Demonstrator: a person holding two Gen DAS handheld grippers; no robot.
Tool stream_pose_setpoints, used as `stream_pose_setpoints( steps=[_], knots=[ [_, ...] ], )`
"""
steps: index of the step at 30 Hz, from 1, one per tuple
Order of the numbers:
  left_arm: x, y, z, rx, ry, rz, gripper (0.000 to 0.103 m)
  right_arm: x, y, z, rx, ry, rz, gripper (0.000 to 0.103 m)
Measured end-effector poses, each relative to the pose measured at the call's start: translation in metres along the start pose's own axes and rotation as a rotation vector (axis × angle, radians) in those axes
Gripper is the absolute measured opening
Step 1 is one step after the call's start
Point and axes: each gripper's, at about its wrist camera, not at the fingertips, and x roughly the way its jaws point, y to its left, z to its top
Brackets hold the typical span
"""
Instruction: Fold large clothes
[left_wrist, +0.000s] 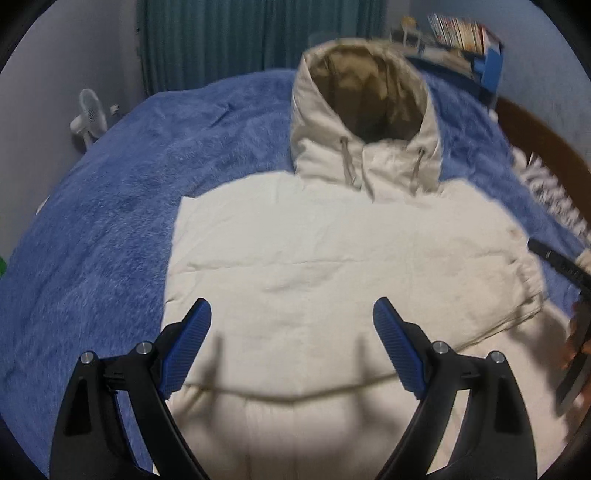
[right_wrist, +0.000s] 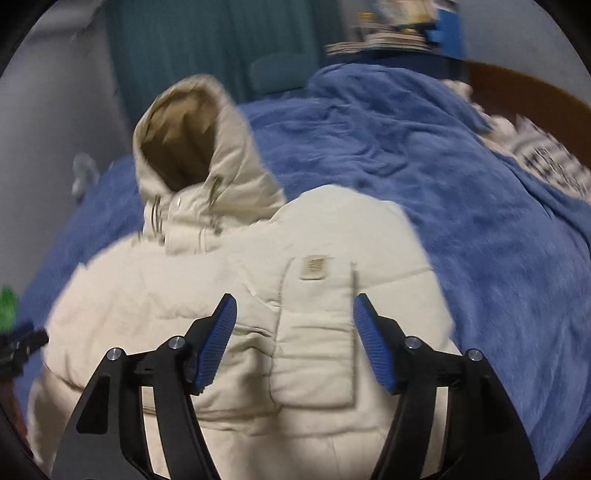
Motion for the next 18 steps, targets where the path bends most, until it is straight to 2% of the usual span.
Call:
stream_pose_setpoints(
  steps=[4, 7, 9, 12, 14, 18],
  knots=[
    [0.043, -0.002, -0.017, 0.039, 0.074, 0.010, 0.085, 0.036, 0.006, -0.014, -0.044, 0.078, -0.001, 0.063],
    [0.047, -0.002, -0.018, 0.042, 0.069, 0.007, 0.087, 0.035, 0.011, -0.009, -0.071, 0.065, -0.012, 0.066],
    [0.045, -0.001, -0.013, 0.038, 0.085, 0.002, 0.087, 0.022, 0.012, 0.000, -0.068, 0.024, -0.007, 0.065],
    [0.021, 0.001, 0.001, 0.030, 0.036, -0.026, 0.087, 0.005, 0.017, 0.020, -0.032, -0.022, 0.034, 0.071],
    [0.006, 0.003, 0.007, 0.022, -0.002, -0.022, 0.087, 0.013, 0.033, 0.045, -0.070, -0.018, 0.073, 0.071],
    [-0.001, 0.002, 0.007, 0.029, -0.018, -0.041, 0.087, 0.041, 0.066, 0.094, -0.143, -0.032, 0.093, 0.071]
  ],
)
